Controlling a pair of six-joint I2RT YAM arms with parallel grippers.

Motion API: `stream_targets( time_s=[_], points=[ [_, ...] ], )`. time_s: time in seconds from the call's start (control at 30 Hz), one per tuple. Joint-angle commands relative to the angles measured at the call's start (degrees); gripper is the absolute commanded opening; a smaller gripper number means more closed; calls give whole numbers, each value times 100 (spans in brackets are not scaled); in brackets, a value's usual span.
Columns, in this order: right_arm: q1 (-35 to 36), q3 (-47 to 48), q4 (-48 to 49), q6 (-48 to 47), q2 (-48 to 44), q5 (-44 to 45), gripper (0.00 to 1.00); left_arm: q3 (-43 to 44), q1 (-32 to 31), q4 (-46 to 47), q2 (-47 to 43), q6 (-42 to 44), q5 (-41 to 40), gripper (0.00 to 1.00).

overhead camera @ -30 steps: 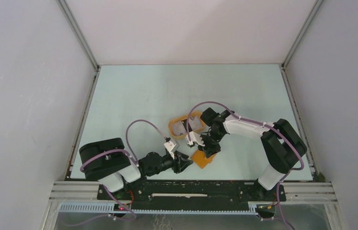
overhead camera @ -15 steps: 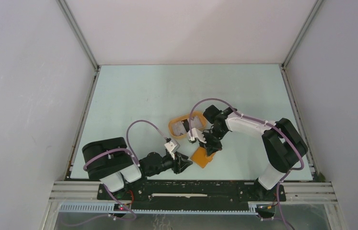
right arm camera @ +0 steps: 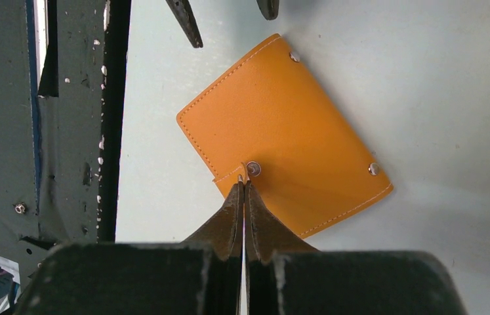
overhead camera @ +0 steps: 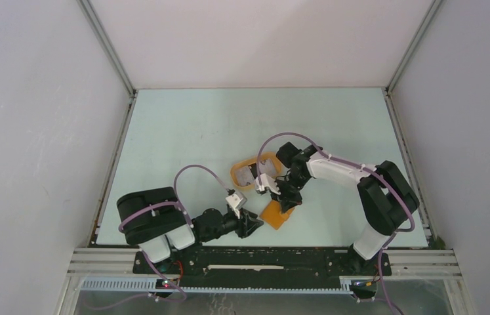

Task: Put the credit cards into the card holder
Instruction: Close the card holder at the center of the board.

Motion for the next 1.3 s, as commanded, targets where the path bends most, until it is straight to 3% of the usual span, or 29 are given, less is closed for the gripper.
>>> stream_targets(
  time_s=[0.0,0.53,0.87,1.27],
  points=[
    [90,205,-14,122,118,-31,0,217,0,242,80,81,-143,44],
    [139,283,83,411,298,124,0,360,-1,215,406,139,-298,44],
    [-36,326,-113,250,142,-89,0,193,-8,229,-41,304,-698,49],
    [-11,356,84,579,316,92,0,668,-8,209,631,292,-474,52]
  ],
)
